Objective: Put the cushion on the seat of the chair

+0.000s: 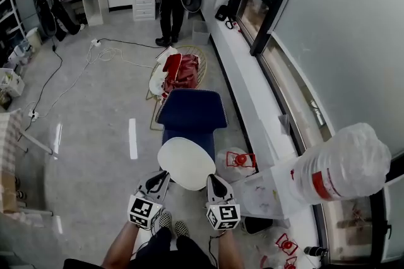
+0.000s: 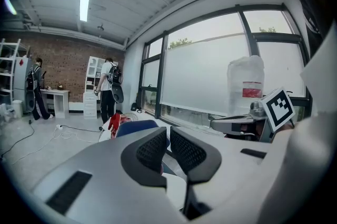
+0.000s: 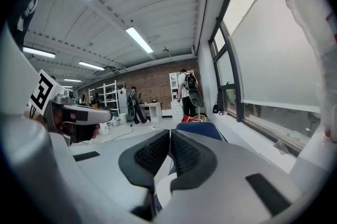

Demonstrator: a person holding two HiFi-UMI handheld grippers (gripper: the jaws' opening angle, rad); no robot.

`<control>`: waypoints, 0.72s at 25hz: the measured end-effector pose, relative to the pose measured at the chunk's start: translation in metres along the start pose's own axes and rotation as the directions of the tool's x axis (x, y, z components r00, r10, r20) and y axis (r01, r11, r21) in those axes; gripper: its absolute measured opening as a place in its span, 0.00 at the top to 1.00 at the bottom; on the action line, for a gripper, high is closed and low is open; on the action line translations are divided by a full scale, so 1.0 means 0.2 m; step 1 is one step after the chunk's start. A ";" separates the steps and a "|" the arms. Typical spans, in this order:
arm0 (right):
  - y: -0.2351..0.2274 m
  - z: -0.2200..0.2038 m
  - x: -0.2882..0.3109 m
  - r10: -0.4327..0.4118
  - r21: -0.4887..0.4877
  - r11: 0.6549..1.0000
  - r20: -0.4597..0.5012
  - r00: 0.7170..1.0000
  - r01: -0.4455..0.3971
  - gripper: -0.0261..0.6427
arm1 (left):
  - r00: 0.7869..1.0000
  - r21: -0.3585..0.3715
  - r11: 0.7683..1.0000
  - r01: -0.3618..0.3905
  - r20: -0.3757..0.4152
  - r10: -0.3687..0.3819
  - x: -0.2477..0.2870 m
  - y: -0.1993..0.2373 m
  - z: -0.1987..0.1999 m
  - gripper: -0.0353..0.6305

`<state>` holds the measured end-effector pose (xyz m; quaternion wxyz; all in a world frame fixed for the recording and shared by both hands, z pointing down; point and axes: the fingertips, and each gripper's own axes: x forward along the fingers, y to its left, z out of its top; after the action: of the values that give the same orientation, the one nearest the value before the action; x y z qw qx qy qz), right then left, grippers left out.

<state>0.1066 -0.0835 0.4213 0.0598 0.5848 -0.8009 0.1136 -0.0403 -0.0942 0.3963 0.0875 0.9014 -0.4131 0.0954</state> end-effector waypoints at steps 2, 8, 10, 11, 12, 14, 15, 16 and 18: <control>0.04 0.04 -0.03 0.009 0.003 1.000 0.015 1.000 -0.009 0.91 | 1.000 0.006 1.000 -0.001 0.008 0.001 -0.03 -0.01 0.04 0.90; 0.15 0.17 -0.08 0.037 -0.012 0.999 0.070 0.997 -0.037 0.91 | 0.999 0.030 1.000 -0.006 0.043 0.005 -0.10 -0.04 0.13 0.90; 0.18 0.21 -0.11 0.043 -0.018 0.999 0.084 0.996 -0.041 0.91 | 0.999 0.034 0.999 -0.006 0.048 0.005 -0.12 -0.05 0.16 0.90; 0.20 0.22 -0.12 0.046 -0.020 0.999 0.089 0.995 -0.044 0.91 | 0.999 0.034 0.999 -0.006 0.051 0.005 -0.14 -0.06 0.17 0.90; 0.21 0.23 -0.13 0.049 -0.021 0.999 0.092 0.995 -0.047 0.91 | 0.999 0.035 0.999 -0.006 0.054 0.004 -0.15 -0.06 0.18 0.90; 0.23 0.23 -0.14 0.055 -0.023 0.998 0.094 0.994 -0.053 0.91 | 0.998 0.038 0.999 -0.004 0.057 0.002 -0.17 -0.07 0.19 0.90; 0.24 0.23 -0.15 0.057 -0.025 0.998 0.093 0.994 -0.055 0.91 | 0.998 0.040 0.999 -0.003 0.058 0.000 -0.17 -0.07 0.19 0.90; 0.25 0.23 -0.16 0.059 -0.025 0.998 0.092 0.994 -0.057 0.91 | 0.998 0.043 0.999 -0.001 0.059 -0.001 -0.18 -0.08 0.19 0.90; 0.26 0.23 -0.17 0.061 -0.025 0.998 0.093 0.994 -0.059 0.91 | 0.998 0.047 0.999 0.002 0.061 -0.005 -0.18 -0.09 0.20 0.90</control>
<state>0.0692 -0.0477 0.3639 0.0253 0.5645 -0.8213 0.0789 -0.0465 -0.0663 0.3481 0.0536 0.9065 -0.4116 0.0774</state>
